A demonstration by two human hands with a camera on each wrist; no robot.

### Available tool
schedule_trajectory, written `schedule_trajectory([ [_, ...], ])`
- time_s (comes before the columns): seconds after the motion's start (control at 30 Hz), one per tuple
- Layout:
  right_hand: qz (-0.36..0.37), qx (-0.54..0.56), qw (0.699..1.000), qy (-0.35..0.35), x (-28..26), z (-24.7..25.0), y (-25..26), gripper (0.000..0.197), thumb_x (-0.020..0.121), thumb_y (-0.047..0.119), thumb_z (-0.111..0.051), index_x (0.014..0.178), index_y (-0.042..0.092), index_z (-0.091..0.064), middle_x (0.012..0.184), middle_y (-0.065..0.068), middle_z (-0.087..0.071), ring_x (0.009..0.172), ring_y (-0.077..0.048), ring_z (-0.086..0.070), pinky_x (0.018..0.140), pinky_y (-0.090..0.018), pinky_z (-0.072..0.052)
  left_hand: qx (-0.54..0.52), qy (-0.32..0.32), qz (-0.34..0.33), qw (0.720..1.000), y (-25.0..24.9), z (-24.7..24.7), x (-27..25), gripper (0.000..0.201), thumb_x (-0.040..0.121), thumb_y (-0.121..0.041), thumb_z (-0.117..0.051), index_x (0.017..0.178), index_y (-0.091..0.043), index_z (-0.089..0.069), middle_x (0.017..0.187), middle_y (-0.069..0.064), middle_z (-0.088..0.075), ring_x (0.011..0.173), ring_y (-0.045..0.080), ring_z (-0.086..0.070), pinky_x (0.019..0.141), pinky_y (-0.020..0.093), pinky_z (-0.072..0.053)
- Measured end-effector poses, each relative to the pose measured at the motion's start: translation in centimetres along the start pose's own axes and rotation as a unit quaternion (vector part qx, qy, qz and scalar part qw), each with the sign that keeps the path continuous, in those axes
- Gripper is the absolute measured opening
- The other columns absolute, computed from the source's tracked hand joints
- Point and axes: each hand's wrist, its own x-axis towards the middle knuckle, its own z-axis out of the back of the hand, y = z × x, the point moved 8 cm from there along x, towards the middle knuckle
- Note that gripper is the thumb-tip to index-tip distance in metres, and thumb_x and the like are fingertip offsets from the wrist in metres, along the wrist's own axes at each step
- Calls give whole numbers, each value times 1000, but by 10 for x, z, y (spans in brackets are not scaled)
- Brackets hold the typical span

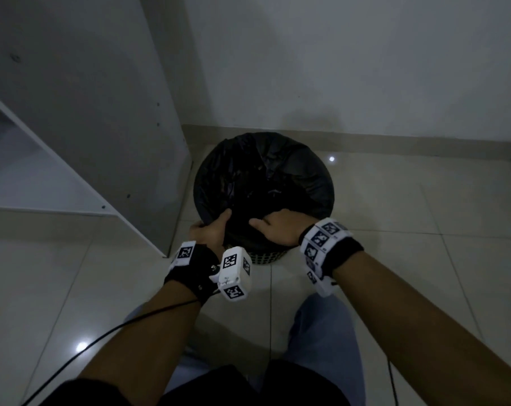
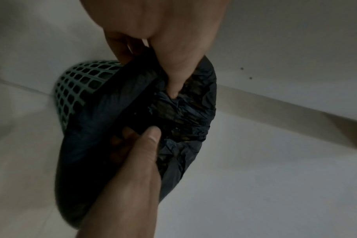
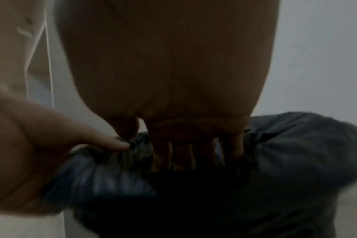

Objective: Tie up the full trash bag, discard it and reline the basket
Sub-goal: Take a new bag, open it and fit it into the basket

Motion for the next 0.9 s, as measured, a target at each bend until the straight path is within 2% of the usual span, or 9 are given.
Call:
schedule_trajectory([
  [0.07,24,-41,998,-28,-12,21,0,52,98,53,-27,118,19,-61,121,-9,-64,104,-27,-58,102,-43,-40,-58,60,47,995,19,-13,-10,48,74,-36,-82,107,-4,-69,103,15,-71,77,21,-67,56,23,-55],
  [0.13,8,-96,994,52,-22,16,-11,49,88,53,-39,122,23,-57,125,-2,-60,111,-25,-54,108,-46,-31,-81,122,116,982,39,-29,-28,47,78,-36,-79,114,-9,-66,112,14,-67,86,23,-64,79,37,-58],
  [0.2,-32,-111,982,152,-27,-8,-27,40,82,47,-53,111,20,-60,109,-2,-61,100,-24,-56,94,-39,-44,-96,152,160,971,55,-44,-42,24,89,-24,-69,108,-11,-62,107,11,-61,93,24,-60,97,46,-50],
  [0.27,-35,-149,979,138,-20,-25,-31,18,79,33,-65,82,18,-57,82,-2,-59,74,-21,-56,66,-30,-47,-109,153,161,969,58,-52,-49,26,92,-11,-63,116,-3,-59,104,14,-59,95,28,-59,94,45,-51],
  [0.37,-21,-157,984,81,-9,-33,-22,15,79,27,-67,86,16,-59,76,-2,-58,65,-19,-57,60,-29,-51,-86,128,118,981,48,-49,-43,26,92,-5,-61,116,4,-57,93,13,-61,79,22,-61,62,30,-57],
  [0.53,55,-112,990,62,-8,-30,1,50,79,36,-73,123,17,-57,108,-7,-65,94,-24,-64,87,-39,-54,-133,67,43,988,19,-24,-19,24,88,-6,-68,110,4,-64,106,19,-68,78,27,-67,49,26,-56],
  [0.6,73,-177,981,17,-17,-24,-1,61,80,32,-71,134,20,-48,120,-6,-60,111,-28,-56,109,-52,-33,-165,57,28,984,12,-15,-10,28,86,-12,-72,109,3,-66,109,18,-70,89,29,-70,59,29,-58],
  [0.7,72,-268,959,-58,-29,-18,-10,57,83,15,-64,137,15,-45,120,-9,-57,116,-30,-51,117,-55,-17,-205,49,24,977,9,-5,-9,21,87,-17,-72,102,-3,-68,108,13,-72,97,26,-69,65,28,-59],
  [0.9,65,-205,975,-54,-23,-23,2,23,86,15,-60,108,13,-64,100,-11,-65,91,-29,-64,70,-33,-46,-157,84,67,982,39,-17,-38,20,91,-24,-67,105,-11,-64,100,7,-67,95,23,-62,81,37,-55],
])
